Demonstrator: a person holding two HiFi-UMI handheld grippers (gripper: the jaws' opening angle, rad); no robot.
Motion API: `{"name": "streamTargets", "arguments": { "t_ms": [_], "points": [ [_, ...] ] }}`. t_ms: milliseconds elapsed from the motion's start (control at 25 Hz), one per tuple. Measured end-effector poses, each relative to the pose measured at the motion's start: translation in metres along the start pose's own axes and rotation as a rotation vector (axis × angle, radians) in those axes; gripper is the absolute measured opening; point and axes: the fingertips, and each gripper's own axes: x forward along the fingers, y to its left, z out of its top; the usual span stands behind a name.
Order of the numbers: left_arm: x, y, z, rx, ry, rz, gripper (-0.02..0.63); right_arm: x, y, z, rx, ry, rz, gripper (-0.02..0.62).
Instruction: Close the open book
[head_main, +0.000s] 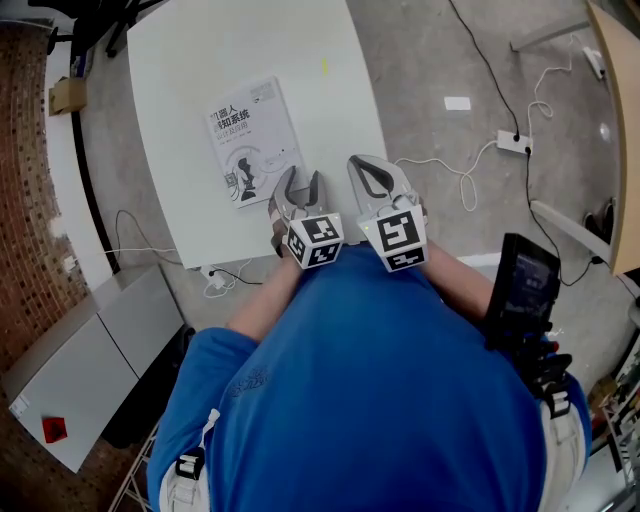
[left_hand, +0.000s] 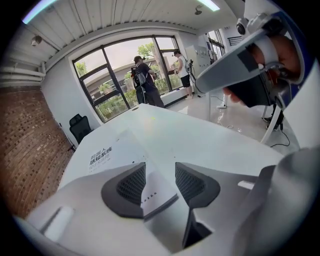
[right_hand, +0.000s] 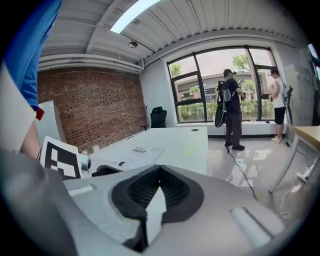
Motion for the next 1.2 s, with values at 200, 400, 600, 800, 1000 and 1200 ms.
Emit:
{"name": "streamTargets", "arguments": {
  "t_ms": [200, 400, 600, 800, 1000, 1200],
  "points": [
    [0.002, -0.001, -0.011, 0.008, 0.028, 0.008, 0.195, 0.002, -0.001, 0.0, -0.006, -0.001, 0.013, 0.003],
    [0.0, -0.001, -0.014, 0.016, 0.03, 0.017, 0.192, 0.002, -0.001, 0.002, -0.013, -0.004, 0.024, 0.003],
    [-0.006, 0.002, -0.011, 0.016, 0.013, 0.024, 0.189, 0.002, 0.0, 0.002, -0.016, -0.007, 0.032, 0.003],
    [-0.011, 0.002, -0.008, 0.026, -0.007, 0.028, 0.17, 0.001, 0.002, 0.002, -0.019, -0.012, 0.037, 0.003],
    [-0.014, 0.002, -0.005, 0.054, -0.014, 0.037, 0.143, 0.001, 0.004, 0.003, -0.017, -0.018, 0.041, 0.003],
    [-0.018, 0.004, -0.003, 0.087, -0.01, 0.046, 0.141, 0.001, 0.007, 0.003, -0.02, -0.025, 0.044, 0.003]
  ]
}}
